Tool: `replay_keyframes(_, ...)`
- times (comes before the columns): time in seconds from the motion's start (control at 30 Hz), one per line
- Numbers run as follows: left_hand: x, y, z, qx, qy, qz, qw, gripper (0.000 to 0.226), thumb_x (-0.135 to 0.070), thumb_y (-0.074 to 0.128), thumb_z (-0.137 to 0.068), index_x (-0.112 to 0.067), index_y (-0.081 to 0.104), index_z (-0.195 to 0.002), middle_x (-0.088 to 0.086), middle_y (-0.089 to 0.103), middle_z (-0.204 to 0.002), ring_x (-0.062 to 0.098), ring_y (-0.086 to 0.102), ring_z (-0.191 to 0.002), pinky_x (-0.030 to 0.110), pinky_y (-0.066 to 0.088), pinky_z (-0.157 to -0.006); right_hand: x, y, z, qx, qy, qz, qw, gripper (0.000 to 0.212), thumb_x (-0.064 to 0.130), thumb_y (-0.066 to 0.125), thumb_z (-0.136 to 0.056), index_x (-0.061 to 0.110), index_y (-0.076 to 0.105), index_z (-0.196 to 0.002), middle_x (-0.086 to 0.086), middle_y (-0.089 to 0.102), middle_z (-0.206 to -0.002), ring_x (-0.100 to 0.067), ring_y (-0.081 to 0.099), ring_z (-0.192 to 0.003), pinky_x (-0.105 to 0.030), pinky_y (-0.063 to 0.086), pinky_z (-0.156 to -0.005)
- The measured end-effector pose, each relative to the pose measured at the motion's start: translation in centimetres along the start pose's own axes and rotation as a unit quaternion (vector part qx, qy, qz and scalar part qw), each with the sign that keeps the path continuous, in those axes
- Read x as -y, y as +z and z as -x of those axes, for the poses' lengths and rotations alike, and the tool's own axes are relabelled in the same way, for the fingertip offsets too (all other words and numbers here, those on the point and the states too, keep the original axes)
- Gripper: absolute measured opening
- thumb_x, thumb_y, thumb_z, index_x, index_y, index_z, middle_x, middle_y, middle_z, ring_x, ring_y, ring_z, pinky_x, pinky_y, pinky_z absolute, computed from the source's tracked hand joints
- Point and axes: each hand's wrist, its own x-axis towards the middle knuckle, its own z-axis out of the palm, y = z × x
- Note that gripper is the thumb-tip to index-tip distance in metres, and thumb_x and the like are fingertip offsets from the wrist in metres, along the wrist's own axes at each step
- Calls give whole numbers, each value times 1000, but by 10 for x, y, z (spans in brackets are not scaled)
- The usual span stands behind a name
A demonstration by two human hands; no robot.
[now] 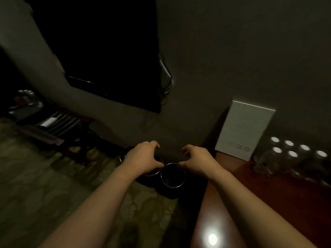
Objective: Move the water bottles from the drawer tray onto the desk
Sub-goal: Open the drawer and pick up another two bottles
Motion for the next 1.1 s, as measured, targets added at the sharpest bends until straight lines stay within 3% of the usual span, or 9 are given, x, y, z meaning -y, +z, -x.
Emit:
replay_keyframes(0.3,182,-50,64,-29,-84,-30,996,70,-51,76,-75,-29,49,-135,-4,54,-127,16,55,-112,34,53,-82,166,89,-44,66,-124,86,986,59,41,77,-79,20,54,-130,-1,64,-122,-18,62,-106,-30,55,-85)
replay_keyframes(0.5,265,-75,80,-38,-137,-29,989,75,-53,75,-75,-29,46,-139,-3,54,-127,16,55,-112,34,53,-80,253,127,-72,88,-206,175,959,41,37,74,-78,25,58,-114,5,61,-98,-14,60,-87,-30,56,-72)
replay_keyframes(0.6,301,-85,76,-44,-161,-15,986,77,-54,76,-73,-28,48,-139,-1,55,-129,17,56,-113,36,53,-86,290,141,-96,107,-233,191,948,41,34,73,-79,23,59,-116,3,63,-100,-15,61,-87,-33,58,-74)
replay_keyframes(0.8,377,-111,40,-42,-201,-14,979,75,-52,76,-73,-24,49,-137,3,55,-128,22,56,-114,39,53,-91,361,165,-166,130,-295,219,921,51,36,76,-81,20,55,-125,0,63,-107,-17,61,-93,-32,55,-75)
replay_keyframes(0.97,448,-147,-13,-54,-225,-34,972,75,-54,78,-72,-23,51,-135,3,57,-125,23,58,-112,39,53,-88,429,184,-251,127,-350,248,894,45,35,74,-80,18,58,-118,-3,62,-102,-19,59,-87,-29,44,-62)
replay_keyframes(1.1,506,-187,-64,-60,-247,-40,966,73,-46,77,-75,-22,49,-138,3,57,-127,22,58,-113,39,53,-88,491,196,-323,129,-377,270,876,41,35,69,-81,17,57,-115,-5,59,-106,-23,58,-91,-29,42,-63)
